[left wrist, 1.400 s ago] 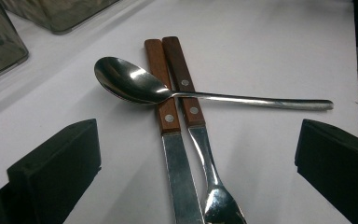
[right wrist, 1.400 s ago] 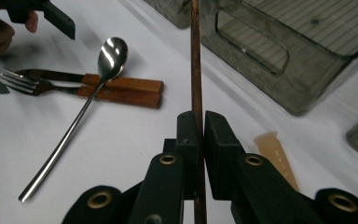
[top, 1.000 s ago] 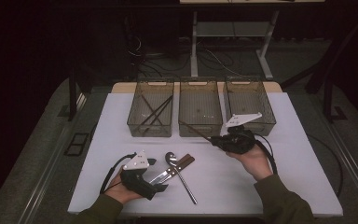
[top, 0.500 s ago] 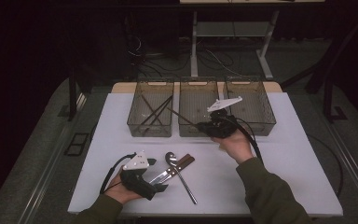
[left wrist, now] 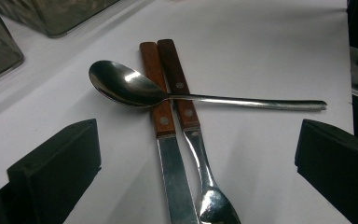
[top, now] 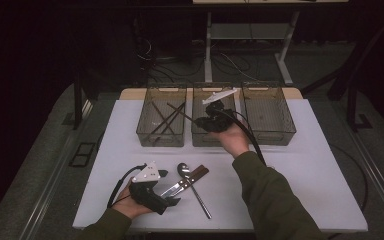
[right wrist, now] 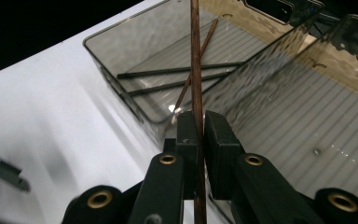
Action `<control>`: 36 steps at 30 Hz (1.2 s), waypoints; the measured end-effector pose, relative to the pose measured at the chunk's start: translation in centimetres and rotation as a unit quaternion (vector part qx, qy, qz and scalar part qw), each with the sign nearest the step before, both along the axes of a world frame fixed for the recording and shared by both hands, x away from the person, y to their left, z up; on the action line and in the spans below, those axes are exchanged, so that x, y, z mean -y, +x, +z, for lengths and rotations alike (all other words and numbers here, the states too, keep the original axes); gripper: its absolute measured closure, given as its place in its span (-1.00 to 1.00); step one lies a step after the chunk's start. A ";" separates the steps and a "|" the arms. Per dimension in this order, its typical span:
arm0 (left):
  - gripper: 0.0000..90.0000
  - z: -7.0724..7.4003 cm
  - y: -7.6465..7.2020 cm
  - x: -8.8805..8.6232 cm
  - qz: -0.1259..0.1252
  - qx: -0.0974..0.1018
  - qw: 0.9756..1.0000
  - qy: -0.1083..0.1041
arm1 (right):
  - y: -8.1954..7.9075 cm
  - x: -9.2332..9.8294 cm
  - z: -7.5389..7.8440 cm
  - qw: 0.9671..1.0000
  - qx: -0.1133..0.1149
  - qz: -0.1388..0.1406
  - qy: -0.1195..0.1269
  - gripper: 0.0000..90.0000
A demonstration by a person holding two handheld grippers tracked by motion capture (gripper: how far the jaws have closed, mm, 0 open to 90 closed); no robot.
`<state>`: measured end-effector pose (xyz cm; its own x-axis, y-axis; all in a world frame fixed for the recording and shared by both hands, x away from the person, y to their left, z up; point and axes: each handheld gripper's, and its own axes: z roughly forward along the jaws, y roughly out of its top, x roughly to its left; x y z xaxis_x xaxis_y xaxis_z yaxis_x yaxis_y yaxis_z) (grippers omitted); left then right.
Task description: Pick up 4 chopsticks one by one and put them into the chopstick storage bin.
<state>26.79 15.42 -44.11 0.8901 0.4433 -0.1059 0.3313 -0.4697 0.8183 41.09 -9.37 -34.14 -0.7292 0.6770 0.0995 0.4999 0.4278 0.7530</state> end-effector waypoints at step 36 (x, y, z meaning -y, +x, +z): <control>-1.00 0.0 0.3 0.1 -0.002 0.001 1.000 -0.007 | 8.6 -10.1 -2.1 0.997 -0.044 -0.053 -0.047 0.88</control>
